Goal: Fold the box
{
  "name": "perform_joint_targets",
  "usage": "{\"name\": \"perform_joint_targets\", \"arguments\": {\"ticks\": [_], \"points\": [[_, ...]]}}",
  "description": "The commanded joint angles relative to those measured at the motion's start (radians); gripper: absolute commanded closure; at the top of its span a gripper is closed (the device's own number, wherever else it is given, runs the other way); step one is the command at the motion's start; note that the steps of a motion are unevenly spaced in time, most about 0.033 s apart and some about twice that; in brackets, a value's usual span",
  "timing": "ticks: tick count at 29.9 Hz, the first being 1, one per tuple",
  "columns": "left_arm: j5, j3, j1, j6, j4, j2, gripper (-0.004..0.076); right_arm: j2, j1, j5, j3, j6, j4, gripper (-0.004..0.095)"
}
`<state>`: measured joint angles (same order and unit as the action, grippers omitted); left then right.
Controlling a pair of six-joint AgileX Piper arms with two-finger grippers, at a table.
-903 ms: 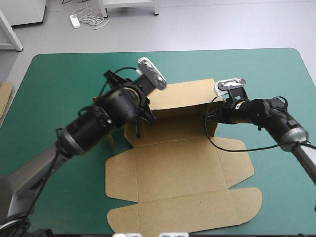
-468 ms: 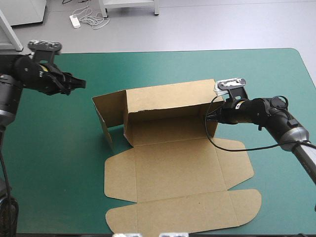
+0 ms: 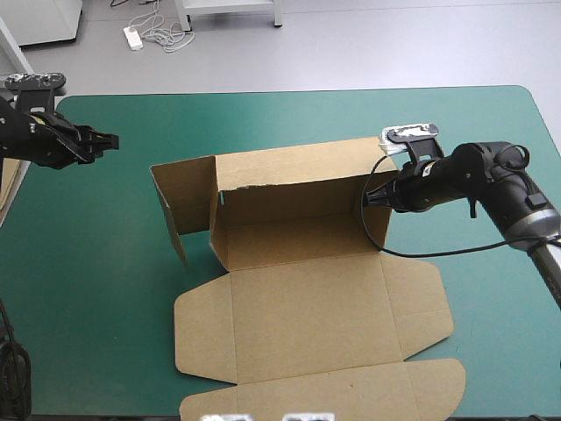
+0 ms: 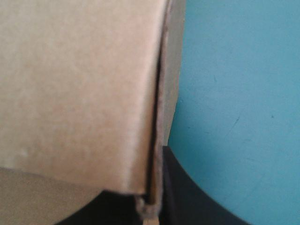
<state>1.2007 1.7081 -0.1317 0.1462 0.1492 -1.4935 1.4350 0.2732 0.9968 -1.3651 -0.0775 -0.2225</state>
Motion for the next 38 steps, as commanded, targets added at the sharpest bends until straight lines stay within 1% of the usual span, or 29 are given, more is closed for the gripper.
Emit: {"name": "perform_joint_targets", "arguments": {"ticks": [1,3,6,9,15,23,25,28,34,36,38], "points": [[-0.067,0.023,-0.001,0.000,0.048,0.030,0.0407,-0.036,0.002,0.079,-0.093,0.062,0.034,0.0925],[-0.077,0.023,-0.001,0.000,0.053,0.028,0.0407,-0.036,0.002,0.121,-0.112,0.089,0.081,0.0925],[-0.081,0.023,-0.001,0.000,0.053,0.028,0.0409,-0.028,0.002,0.153,-0.114,0.121,0.119,0.0926],[-0.081,0.023,-0.001,0.000,0.053,0.028,0.0409,0.002,0.002,0.172,-0.116,0.125,0.124,0.0925],[-0.081,0.023,-0.001,0.000,0.055,0.028,0.0409,0.115,0.002,0.173,-0.157,0.125,0.126,0.0925],[-0.068,0.023,-0.001,0.000,0.055,0.028,0.0409,0.280,0.002,0.169,-0.321,0.125,0.134,0.0924],[-0.068,0.023,-0.001,0.000,0.055,0.028,0.0409,0.300,0.002,0.166,-0.353,0.117,0.136,0.0899],[-0.068,0.023,-0.001,0.000,0.055,0.028,0.0409,0.313,0.002,0.156,-0.373,0.106,0.151,0.0791],[-0.066,0.023,-0.001,0.007,0.055,0.028,0.0409,0.297,0.002,0.123,-0.373,0.106,0.169,0.0417],[-0.066,0.023,-0.001,0.007,0.055,0.027,0.0409,0.284,0.002,0.108,-0.373,0.106,0.169,0.0345],[-0.066,0.023,-0.001,0.009,0.055,0.027,0.0409,0.269,0.002,0.103,-0.373,0.104,0.171,0.0317]]}}
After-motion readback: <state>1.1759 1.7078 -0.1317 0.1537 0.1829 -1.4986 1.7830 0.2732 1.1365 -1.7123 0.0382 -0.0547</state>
